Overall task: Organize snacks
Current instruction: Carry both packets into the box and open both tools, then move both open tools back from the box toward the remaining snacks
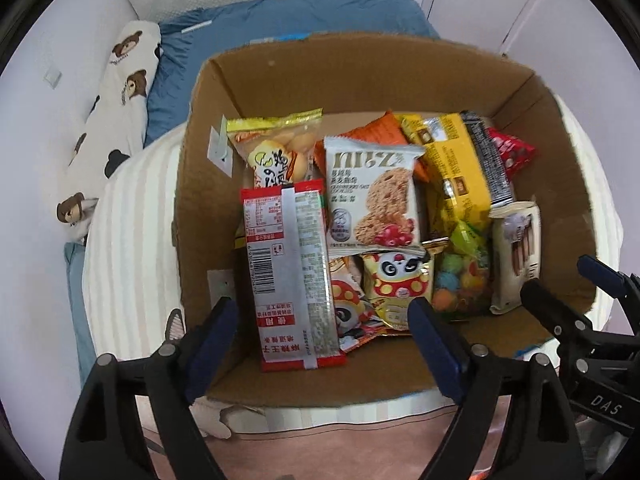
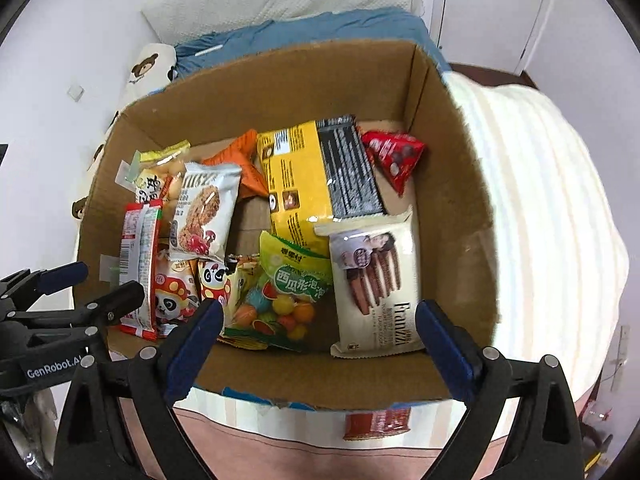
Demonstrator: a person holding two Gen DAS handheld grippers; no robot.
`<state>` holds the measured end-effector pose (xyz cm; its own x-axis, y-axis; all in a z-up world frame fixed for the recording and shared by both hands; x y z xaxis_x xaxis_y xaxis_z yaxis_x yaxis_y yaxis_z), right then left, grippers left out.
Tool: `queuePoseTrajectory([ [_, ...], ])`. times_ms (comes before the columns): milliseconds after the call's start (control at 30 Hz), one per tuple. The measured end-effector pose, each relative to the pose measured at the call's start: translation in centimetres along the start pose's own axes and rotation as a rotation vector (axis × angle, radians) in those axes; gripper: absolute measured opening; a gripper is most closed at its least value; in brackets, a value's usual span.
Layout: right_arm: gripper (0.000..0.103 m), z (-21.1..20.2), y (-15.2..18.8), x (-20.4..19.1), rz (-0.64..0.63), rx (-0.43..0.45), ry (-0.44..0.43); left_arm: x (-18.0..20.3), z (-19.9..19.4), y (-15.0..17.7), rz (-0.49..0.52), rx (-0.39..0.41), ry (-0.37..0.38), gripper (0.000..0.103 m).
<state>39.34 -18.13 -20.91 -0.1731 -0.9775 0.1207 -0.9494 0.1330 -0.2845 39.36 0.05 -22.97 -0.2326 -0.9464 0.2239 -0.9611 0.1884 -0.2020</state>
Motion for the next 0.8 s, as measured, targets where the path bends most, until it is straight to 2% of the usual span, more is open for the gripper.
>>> queuePoseTrajectory([
  [433,0.099,-6.9,3.2,0.8,0.001,0.171,0.026,3.8,-8.3,5.3,0.103,0.286,-0.038,0.086],
  [800,0.099,-15.2,7.9,1.7,0.036,0.358,0.029,5.0,-13.7,10.4,0.086,0.441,-0.027,0.086],
])
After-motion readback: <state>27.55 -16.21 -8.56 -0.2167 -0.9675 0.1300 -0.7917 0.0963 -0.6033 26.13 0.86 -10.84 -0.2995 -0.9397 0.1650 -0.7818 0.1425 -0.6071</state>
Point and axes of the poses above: each gripper's, at about its wrist camera, not at the fingertips, and z roughly the way its jaws point, x to its right, y to its underside, the point moved 2 cm from there along z, roughly the way its jaws point, and after that the axes turned 13 degrees about y, right-handed, at the moved point
